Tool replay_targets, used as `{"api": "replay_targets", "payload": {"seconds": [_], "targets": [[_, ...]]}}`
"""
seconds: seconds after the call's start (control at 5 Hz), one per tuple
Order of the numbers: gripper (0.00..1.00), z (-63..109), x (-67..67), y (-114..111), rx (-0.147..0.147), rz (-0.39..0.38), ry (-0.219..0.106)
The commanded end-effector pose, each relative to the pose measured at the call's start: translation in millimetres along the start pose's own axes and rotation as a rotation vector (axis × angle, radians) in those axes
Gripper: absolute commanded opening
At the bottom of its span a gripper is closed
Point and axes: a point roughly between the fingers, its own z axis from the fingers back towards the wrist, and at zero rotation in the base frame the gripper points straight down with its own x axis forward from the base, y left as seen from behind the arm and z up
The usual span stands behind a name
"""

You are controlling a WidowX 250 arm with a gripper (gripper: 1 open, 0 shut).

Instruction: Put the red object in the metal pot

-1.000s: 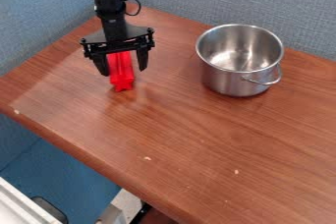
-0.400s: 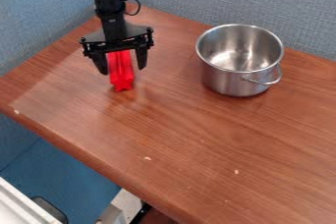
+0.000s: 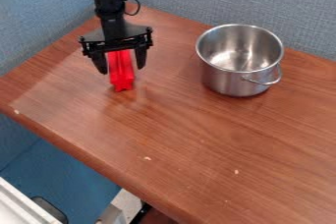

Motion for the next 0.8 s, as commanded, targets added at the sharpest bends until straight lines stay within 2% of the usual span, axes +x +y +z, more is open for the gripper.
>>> {"api": "replay_targets", "payload": {"seconds": [0.0,0.4,0.6], "targets": [[1.00,15.7,10.3,-3,-0.007,0.001,-0.065],[1.00,-4.4,7.7,0,0.045,0.000,-0.043],[1.00,-10.0,9.1,-2,0.040,-0.001,-0.034]]}}
